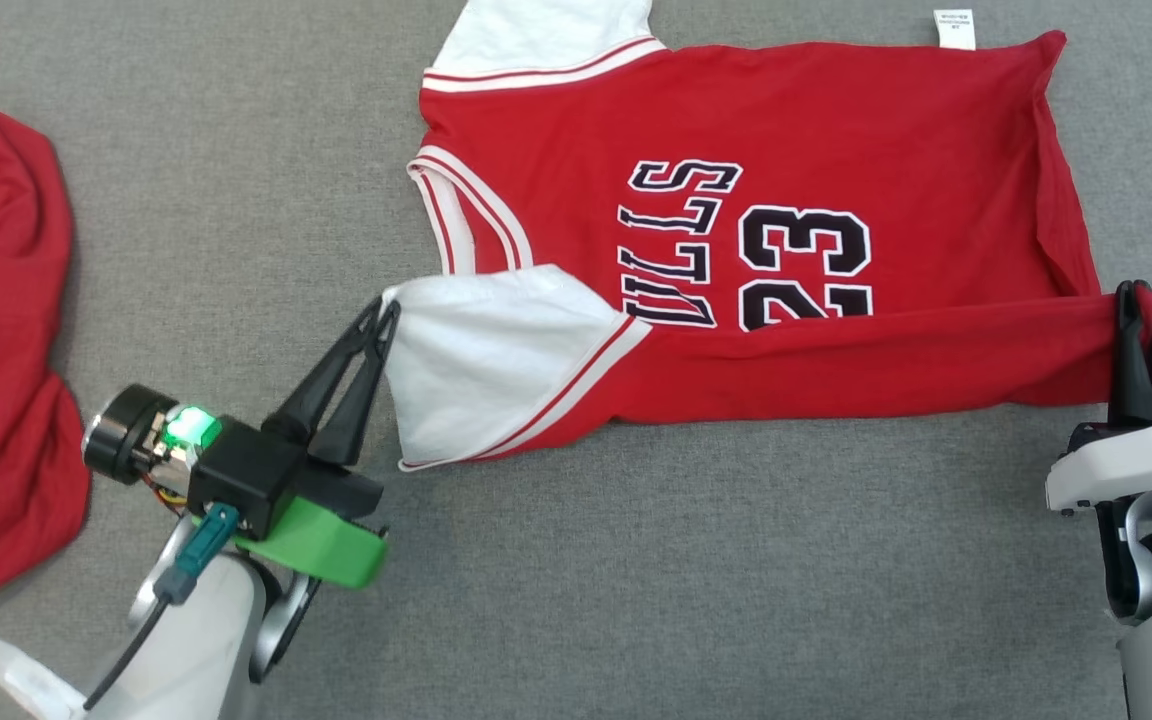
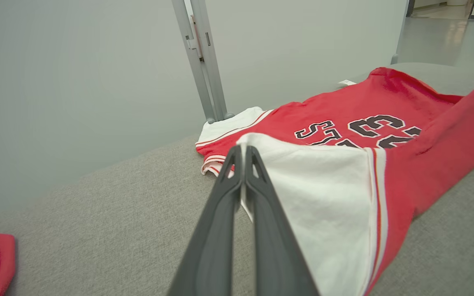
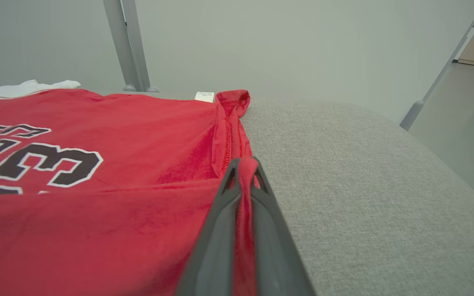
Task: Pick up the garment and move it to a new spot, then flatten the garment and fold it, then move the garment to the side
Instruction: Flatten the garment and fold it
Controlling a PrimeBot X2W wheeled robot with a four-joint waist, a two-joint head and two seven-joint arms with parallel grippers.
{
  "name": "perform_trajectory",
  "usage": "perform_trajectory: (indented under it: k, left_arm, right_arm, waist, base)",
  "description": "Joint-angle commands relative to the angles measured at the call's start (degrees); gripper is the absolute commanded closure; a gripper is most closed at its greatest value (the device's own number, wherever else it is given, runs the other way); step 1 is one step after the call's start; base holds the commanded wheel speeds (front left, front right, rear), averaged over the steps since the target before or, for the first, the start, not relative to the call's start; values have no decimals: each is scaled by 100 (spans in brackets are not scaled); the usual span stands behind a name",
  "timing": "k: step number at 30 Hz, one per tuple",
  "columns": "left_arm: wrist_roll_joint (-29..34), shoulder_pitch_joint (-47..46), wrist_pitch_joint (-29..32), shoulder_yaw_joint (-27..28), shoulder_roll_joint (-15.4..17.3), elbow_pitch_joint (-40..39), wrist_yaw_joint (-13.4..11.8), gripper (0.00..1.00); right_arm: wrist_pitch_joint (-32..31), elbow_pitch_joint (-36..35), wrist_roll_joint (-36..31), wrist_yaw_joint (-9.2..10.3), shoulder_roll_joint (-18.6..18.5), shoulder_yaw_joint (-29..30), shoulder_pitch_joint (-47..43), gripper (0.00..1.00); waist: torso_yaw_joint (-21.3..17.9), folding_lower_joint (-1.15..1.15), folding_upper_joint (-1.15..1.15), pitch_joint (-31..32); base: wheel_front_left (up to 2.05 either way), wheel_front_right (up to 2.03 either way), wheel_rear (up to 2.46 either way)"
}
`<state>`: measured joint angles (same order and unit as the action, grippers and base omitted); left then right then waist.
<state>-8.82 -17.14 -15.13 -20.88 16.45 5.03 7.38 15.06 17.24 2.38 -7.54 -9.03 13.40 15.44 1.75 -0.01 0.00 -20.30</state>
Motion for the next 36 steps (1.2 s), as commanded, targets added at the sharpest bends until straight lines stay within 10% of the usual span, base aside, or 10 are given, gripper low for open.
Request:
perform_trajectory:
  k: [1, 15, 17, 18, 20, 36]
  left_arm:
    - [72, -226, -2, 8, 3, 117, 12, 100]
    - [-46, -1291, -2, -410, 107, 1058, 12, 100]
    - [72, -1360, -2, -430, 84, 1186, 12, 100]
    - [130, -1380, -2, -438, 70, 1223, 9, 98]
    - [158, -1346, -2, -394, -8, 1259, -33, 0]
    - [-1358, 1009, 102, 294, -701, 1088, -82, 0]
  right_arm:
    - [17, 110, -107, 10, 28, 40, 121, 100]
    - [17, 659, -275, 10, 121, 156, 670, 96]
    - [17, 696, -300, 10, 127, 170, 737, 58]
    - [17, 669, -316, 10, 135, 193, 756, 0]
    - [17, 576, -349, 10, 160, 233, 719, 0]
    - [17, -566, -220, 10, 331, 323, -419, 0]
  waist:
    - [-66, 1, 0, -160]
    - [-146, 1, 0, -486]
    - [-154, 1, 0, -455]
    - [-158, 1, 0, -435]
    - [-169, 1, 0, -365]
    - [-351, 1, 0, 423]
  base:
    - [0, 0, 0]
    - [0, 0, 0]
    - [0, 0, 0]
    - [0, 0, 0]
    - [0, 0, 0]
    - [0, 0, 0]
